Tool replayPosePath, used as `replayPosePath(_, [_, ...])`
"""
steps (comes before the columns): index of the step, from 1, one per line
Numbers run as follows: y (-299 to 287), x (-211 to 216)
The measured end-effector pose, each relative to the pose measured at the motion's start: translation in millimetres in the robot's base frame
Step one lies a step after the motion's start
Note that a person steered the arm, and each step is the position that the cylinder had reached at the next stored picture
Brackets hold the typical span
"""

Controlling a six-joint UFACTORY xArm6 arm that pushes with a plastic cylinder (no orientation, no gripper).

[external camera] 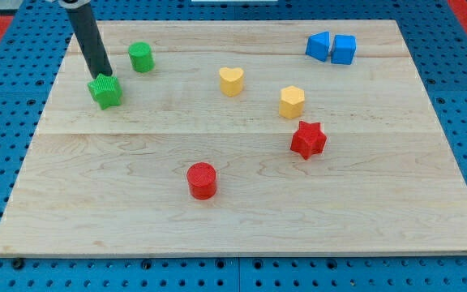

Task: Slide the green circle towards the center

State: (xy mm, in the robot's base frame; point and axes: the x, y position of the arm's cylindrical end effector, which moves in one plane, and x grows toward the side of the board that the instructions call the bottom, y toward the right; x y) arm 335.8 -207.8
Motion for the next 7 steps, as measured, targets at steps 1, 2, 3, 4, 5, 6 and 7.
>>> replayPosePath(1, [-5.1,-3.2])
replayPosePath(2, [-61.1,-49.9])
replayPosePath(3, [-51.7,-92.9])
replayPosePath(4, [-11.6,-79.4])
replayPosePath(5, [15.4,-41.0])
replayPosePath(6, [16.7,-36.9])
replayPosePath(7, [8.3,-88.3])
